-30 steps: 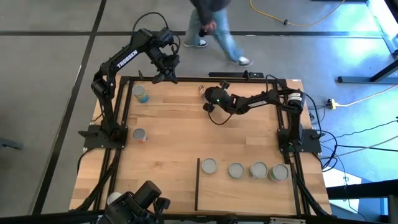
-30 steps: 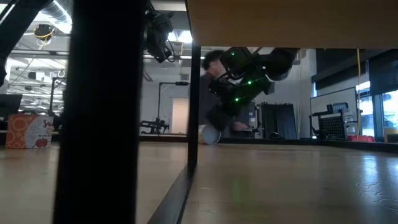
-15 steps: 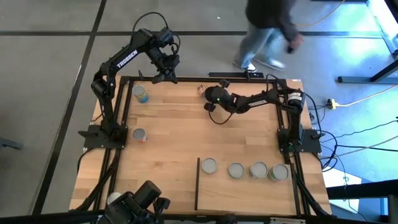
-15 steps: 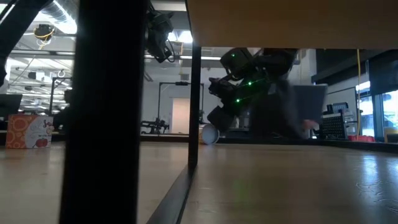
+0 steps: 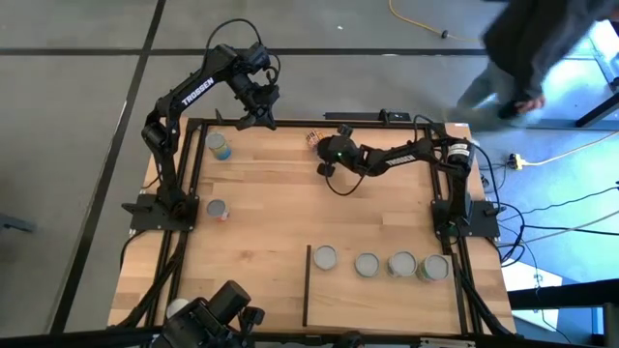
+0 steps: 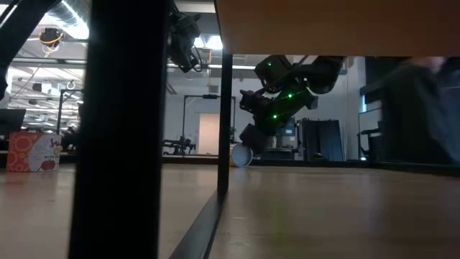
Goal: Pick and place cans onto a shelf
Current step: Put the yellow canned black beans on the shelf aligned with the other pink canned chicken soup
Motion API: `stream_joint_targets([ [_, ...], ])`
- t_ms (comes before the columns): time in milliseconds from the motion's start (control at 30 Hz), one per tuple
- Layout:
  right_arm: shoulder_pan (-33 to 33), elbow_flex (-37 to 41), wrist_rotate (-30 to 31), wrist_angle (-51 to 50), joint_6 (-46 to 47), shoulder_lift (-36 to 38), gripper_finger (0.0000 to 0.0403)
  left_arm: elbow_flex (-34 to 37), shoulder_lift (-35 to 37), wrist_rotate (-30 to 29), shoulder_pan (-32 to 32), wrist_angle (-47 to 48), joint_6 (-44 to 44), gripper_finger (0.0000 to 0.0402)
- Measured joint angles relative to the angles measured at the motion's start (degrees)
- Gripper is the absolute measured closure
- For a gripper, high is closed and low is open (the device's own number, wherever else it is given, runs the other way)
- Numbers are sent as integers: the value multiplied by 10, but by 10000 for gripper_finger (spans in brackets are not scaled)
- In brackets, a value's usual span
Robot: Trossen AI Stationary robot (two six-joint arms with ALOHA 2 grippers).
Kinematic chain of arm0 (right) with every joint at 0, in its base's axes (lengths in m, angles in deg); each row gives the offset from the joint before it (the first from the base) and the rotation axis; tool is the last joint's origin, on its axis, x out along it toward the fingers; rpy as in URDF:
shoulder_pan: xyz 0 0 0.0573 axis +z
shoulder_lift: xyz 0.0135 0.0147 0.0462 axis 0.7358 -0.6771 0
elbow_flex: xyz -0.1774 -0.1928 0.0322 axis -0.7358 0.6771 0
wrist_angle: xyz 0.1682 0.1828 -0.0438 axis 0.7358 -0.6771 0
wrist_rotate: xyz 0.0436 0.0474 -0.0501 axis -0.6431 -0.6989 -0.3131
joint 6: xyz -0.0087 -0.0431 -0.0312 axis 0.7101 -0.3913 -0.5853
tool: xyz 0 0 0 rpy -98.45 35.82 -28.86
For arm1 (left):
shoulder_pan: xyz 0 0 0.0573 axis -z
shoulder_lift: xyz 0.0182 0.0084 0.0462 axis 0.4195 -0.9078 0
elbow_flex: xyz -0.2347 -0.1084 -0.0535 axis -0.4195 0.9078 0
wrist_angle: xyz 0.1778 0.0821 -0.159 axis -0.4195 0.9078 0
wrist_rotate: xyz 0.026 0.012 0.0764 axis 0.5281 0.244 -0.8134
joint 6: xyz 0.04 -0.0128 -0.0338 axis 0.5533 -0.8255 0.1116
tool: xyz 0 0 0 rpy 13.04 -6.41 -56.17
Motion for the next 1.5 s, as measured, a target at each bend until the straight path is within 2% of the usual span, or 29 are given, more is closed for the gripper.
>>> stream_joint_targets([
  [433,-16,0,-8,-1,2,0,299,0,0,0,0,0,0,401],
  [667,-24,0,-41,-5,3,1,299,0,0,0,0,0,0,401],
  [1500,-36,0,-20,-23,3,1,299,0,0,0,0,0,-1,401],
])
